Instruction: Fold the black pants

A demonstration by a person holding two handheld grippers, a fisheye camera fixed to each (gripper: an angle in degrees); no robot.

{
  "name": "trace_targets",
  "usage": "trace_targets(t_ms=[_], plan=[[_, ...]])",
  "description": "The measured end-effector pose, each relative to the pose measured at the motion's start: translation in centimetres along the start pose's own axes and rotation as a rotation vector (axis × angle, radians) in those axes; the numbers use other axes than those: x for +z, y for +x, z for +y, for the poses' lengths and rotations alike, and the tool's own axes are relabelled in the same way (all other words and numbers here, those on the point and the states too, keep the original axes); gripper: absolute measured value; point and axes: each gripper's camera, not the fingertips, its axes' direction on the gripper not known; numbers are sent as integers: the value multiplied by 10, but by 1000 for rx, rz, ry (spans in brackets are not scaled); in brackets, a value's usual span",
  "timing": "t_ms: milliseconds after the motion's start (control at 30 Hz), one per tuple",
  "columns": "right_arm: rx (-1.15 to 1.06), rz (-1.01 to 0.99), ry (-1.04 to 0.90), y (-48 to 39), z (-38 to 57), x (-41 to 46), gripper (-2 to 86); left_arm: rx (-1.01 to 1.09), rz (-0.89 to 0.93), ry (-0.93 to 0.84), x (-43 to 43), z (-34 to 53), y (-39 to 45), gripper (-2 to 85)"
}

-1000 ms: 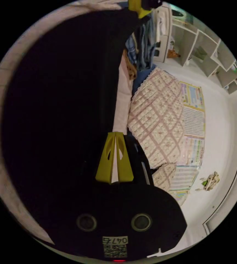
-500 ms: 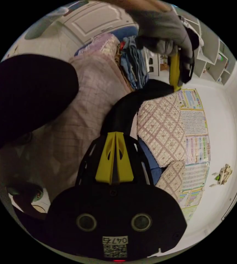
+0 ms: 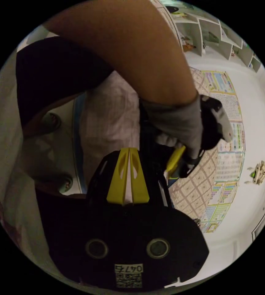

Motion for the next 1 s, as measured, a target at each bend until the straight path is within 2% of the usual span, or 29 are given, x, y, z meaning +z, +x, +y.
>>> trace_targets(t_ms=[100, 233, 333, 400, 433, 500, 600, 833, 1000], plan=[[45, -11, -33, 2, 25, 9, 32, -36, 29, 52, -51, -12, 22, 109], [105, -27, -20, 8, 48, 21, 34, -105, -51, 139, -147, -17, 43, 99], [90, -33, -16, 1, 53, 35, 30, -185, -158, 99, -206, -38, 60, 67], [61, -41, -29, -10, 58, 45, 25, -83, -190, 67, -228, -65, 105, 16], [40, -48, -61, -19, 63, 55, 21, -49, -213, 43, -228, -73, 120, 4], [34, -69, -122, -29, 75, 72, 13, 44, -355, -116, -206, -106, 181, -6], [54, -120, -212, -41, 100, 98, -2, 49, -531, -237, -167, -141, 234, -9], [226, -170, -316, -51, 152, 135, -6, 81, -393, -367, -94, -232, 297, -10], [359, -251, -372, -62, 165, 167, -6, 224, -440, -583, -37, -283, 338, -10]])
